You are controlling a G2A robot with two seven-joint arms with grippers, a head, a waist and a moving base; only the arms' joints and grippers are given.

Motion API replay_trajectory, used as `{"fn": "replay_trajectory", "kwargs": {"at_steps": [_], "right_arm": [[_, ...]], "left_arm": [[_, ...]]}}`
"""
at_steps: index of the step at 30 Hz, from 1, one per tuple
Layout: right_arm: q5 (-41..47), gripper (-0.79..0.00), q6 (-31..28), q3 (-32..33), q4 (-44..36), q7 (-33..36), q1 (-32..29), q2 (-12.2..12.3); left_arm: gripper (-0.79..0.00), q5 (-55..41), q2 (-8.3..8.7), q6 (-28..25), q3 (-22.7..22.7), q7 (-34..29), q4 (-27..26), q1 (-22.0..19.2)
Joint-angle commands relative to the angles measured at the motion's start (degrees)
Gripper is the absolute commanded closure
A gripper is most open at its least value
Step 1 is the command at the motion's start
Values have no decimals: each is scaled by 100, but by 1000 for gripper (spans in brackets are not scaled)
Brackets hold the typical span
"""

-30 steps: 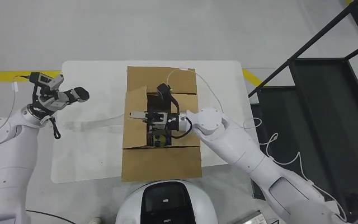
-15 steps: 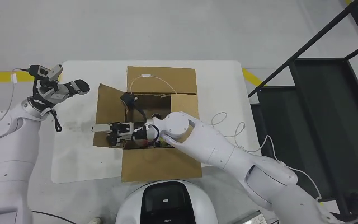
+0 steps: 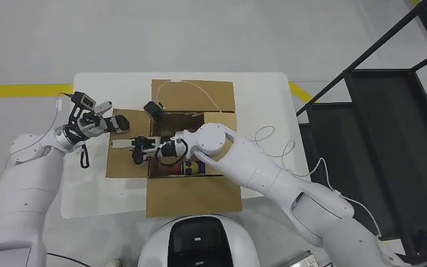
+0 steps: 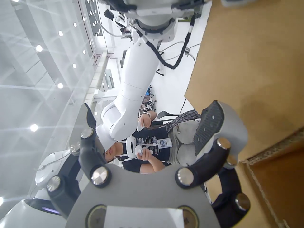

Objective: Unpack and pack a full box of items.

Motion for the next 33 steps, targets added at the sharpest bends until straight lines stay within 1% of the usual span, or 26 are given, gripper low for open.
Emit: {"fn": "replay_trajectory", "kwargs": {"at_steps": [1,5,8,10,13,18,24,30,33], "right_arm": [[-198,-785,226,398,-325,-72,-217,185],[-859,-785,981,1370,-1290,-267,-888,619],[-1384,-785,1602,2144,-2223,-266,-1565,917],[-1669,-785,1979,2634,-2812,-230,-2028,1077],[-1928,-785,2333,3247,-3486,-155,-2656,1248],[-2187,-785,2599,3925,-4096,-155,-3366,1405],[-2312,-785,2721,4333,-4477,-224,-3760,1490],[-2317,-785,2714,4474,-4682,-231,-3923,1529],[-2312,-785,2695,4481,-4716,-249,-3948,1540]], "left_arm": [[-785,190,34,-71,-37,-9,31,0],[-785,426,72,-69,-31,-70,-31,101],[-785,422,70,-11,15,-154,-194,221],[-785,373,64,17,40,-187,-322,312],[-785,260,44,110,105,-240,-574,457],[-785,276,8,198,284,-253,-985,666],[-785,575,12,151,381,-165,-1249,770],[-785,556,69,80,138,51,-1386,805],[-785,738,119,-18,-20,210,-1446,818]]}}
